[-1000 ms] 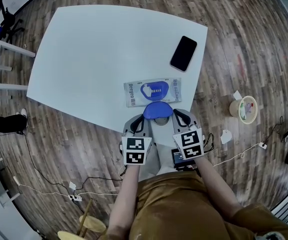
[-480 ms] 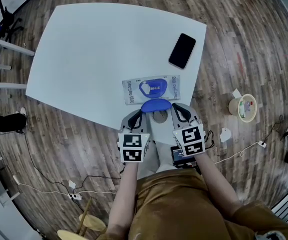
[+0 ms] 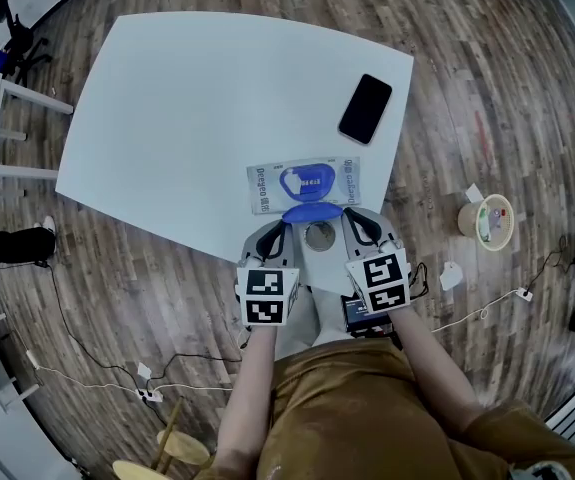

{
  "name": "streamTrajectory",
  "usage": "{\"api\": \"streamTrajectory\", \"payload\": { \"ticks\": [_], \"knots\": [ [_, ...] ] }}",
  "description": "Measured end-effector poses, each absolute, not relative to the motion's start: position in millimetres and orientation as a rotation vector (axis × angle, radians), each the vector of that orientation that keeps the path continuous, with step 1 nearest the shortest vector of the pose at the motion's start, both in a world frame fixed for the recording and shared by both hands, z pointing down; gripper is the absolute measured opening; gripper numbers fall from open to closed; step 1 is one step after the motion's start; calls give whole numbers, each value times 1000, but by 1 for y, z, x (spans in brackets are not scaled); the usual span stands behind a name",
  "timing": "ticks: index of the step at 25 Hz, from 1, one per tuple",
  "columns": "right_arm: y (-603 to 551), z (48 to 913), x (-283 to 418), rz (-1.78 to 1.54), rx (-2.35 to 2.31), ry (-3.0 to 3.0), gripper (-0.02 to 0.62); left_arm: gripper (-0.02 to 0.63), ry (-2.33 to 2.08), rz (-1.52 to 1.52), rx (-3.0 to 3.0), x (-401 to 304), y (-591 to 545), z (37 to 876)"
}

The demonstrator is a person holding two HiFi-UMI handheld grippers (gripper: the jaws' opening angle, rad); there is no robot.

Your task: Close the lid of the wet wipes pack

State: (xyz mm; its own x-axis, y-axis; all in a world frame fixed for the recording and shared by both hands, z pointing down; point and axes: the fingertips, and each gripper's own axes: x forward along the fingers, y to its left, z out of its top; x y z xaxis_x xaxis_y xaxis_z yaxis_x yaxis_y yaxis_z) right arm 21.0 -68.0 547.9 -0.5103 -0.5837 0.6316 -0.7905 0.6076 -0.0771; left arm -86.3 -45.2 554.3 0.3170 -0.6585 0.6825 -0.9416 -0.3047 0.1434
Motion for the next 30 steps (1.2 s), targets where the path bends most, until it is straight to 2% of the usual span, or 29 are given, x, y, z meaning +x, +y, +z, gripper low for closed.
{"api": "streamTrajectory", "payload": {
  "ticks": [30],
  "knots": [
    [-101, 540, 17, 488, 1102, -2318, 8, -6, -1435, 676, 2052, -94, -73, 549]
  ]
}}
